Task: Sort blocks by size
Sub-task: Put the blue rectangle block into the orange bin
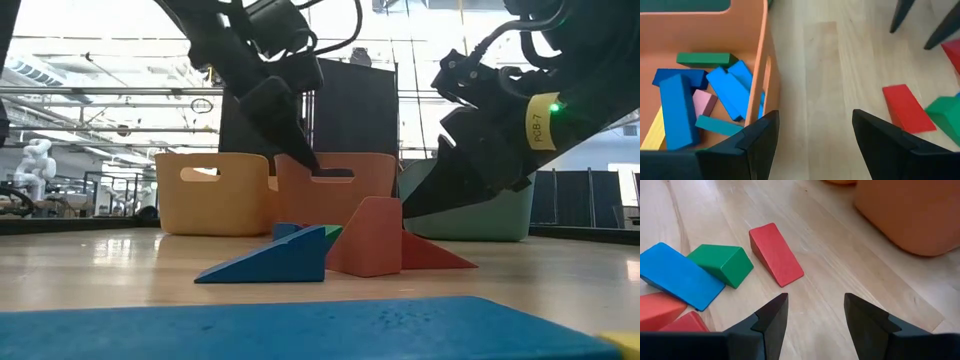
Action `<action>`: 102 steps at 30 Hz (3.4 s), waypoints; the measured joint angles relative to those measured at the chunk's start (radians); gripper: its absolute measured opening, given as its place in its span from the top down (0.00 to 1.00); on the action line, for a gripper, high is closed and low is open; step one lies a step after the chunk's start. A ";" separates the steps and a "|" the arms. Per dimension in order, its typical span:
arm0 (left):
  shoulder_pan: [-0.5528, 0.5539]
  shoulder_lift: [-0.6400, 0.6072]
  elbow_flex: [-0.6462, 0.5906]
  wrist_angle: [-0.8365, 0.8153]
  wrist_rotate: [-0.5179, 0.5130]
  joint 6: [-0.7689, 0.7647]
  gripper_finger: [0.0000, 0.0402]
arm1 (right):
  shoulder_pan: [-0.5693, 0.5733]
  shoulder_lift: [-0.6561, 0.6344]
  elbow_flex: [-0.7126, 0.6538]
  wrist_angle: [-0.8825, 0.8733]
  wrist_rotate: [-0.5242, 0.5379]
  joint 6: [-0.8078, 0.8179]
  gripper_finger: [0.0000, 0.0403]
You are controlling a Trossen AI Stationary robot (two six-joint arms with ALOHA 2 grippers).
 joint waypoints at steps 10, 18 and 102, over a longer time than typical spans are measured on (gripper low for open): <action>-0.096 -0.095 0.060 -0.166 -0.011 -0.053 0.37 | 0.000 0.000 0.000 -0.002 0.043 -0.001 0.55; -0.320 -0.152 0.060 -0.347 0.012 -0.158 0.37 | 0.007 0.000 0.000 -0.008 0.055 -0.006 0.55; -0.594 0.148 -0.071 0.067 -0.010 -0.182 0.76 | -0.003 0.000 0.000 0.028 0.073 -0.070 0.55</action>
